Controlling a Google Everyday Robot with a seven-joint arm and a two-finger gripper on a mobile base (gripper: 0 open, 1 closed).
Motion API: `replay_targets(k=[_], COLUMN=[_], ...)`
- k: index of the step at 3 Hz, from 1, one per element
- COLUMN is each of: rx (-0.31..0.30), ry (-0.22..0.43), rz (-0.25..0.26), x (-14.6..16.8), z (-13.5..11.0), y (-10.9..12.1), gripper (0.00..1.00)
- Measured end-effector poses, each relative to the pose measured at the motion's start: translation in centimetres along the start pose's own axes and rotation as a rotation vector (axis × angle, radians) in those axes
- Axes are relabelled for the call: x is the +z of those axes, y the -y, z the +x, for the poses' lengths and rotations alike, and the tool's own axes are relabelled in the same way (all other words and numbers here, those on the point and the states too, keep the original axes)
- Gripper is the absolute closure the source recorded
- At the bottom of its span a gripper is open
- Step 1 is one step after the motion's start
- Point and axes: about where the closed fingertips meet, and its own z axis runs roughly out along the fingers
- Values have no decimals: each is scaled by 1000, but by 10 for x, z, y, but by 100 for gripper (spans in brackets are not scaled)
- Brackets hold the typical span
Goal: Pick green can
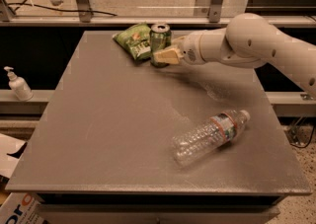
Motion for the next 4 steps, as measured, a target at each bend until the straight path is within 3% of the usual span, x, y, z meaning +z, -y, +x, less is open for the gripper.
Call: replay_targets(k=[1,4], rx=[8,30], ry=[-4,-14], rz=[-3,-24], x=[2,2], z=[2,10], y=[-1,-4], gripper=[83,13])
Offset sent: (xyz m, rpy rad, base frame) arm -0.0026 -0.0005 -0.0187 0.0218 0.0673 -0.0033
